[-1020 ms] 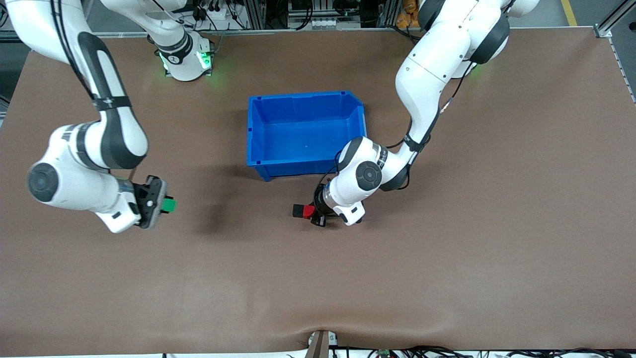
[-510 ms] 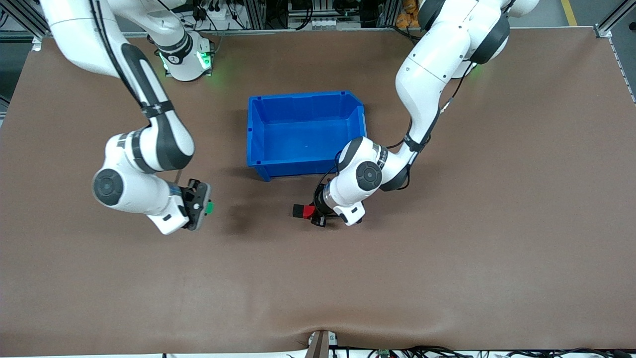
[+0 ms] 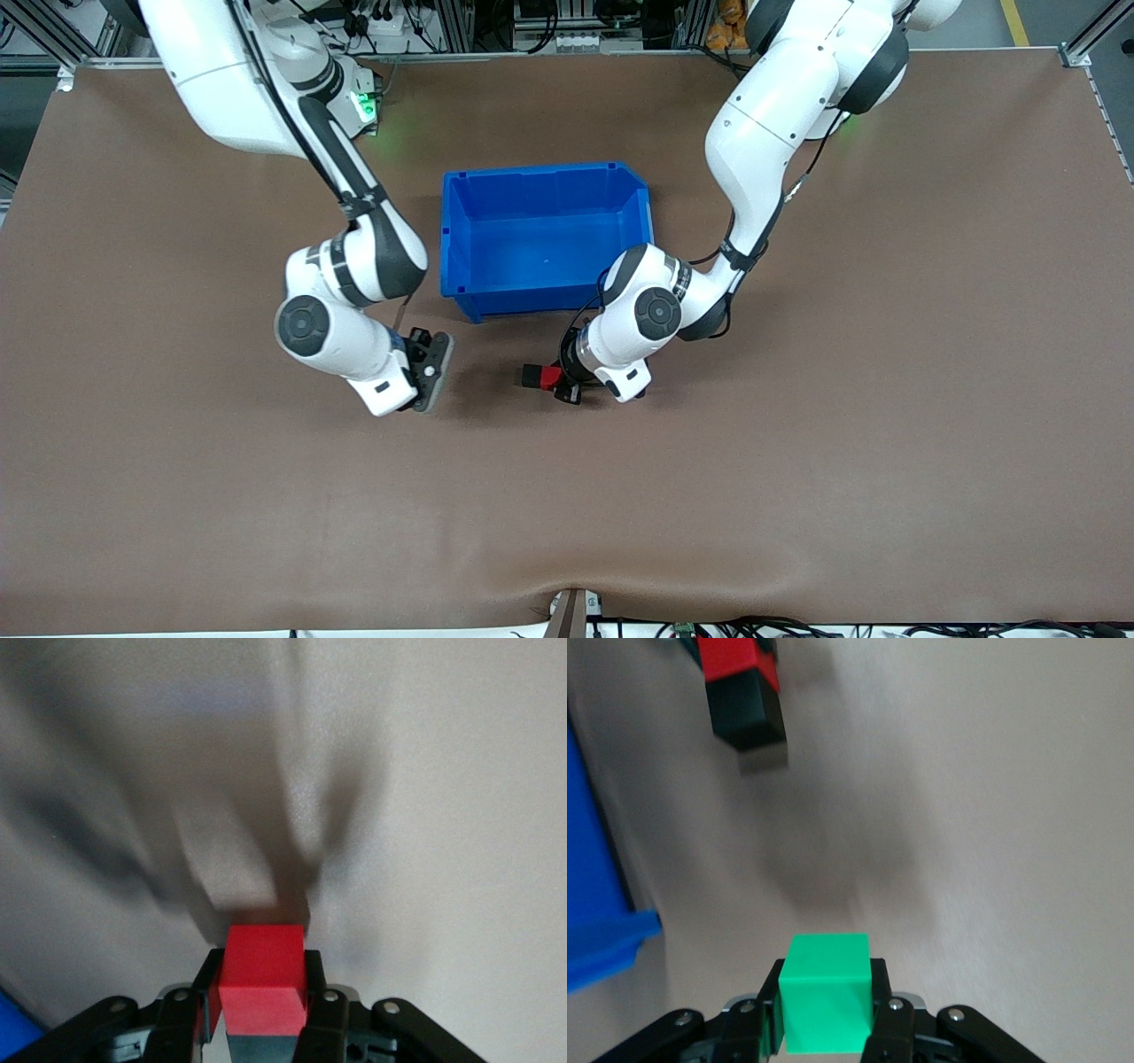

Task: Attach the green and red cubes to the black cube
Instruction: 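Carry the green cube with the right gripper toward the black cube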

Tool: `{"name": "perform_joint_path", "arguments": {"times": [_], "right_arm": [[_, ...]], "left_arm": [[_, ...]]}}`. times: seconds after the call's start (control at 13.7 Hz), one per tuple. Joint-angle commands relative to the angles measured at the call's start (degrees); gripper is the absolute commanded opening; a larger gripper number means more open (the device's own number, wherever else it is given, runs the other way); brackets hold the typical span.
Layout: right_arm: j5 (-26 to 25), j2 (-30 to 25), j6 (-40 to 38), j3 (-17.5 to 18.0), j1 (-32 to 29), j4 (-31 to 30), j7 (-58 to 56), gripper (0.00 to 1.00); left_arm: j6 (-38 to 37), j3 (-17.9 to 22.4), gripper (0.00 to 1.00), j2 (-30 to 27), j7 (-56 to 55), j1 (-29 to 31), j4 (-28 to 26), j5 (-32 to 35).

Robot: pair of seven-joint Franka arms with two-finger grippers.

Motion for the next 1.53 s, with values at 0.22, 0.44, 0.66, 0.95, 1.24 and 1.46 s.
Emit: {"name": "perform_joint_path", "arguments": {"times": [0.22,0.44,0.66,0.95,1.24,1.46], "right_arm": [[0.65,2.39,3.90,-0.41,4.44,1.87,3.39,0.00],[0.65,3.18,5.05,-0.42,6.11,1.78,4.52,0.00],[0.65,3.88,6.19,-0.41,7.08,1.78,6.46,0.00],[0.65,4.50,6.89,-0.41,7.43,1.87,7.17,0.00],[0.47,5.55,6.98,-0.50,8.22,2.04,7.26,0.00],[0.12,5.99,7.07,-0.50,8.92,2.13,8.93,0.00]], "left_arm": [[0.82,0.33,0.30,1.46,-0.25,-0.35,1.69,-1.06],[0.91,0.25,0.30,1.46,-0.25,-0.35,1.60,-1.06],[0.91,0.25,0.30,1.46,-0.25,-0.43,1.69,-1.06],[1.26,0.34,0.30,1.54,-0.16,-0.52,1.60,-1.06],[1.26,0.34,0.30,1.54,-0.16,-0.52,1.69,-1.06],[1.26,0.34,0.31,1.54,-0.16,-0.52,1.60,-1.06]]}}
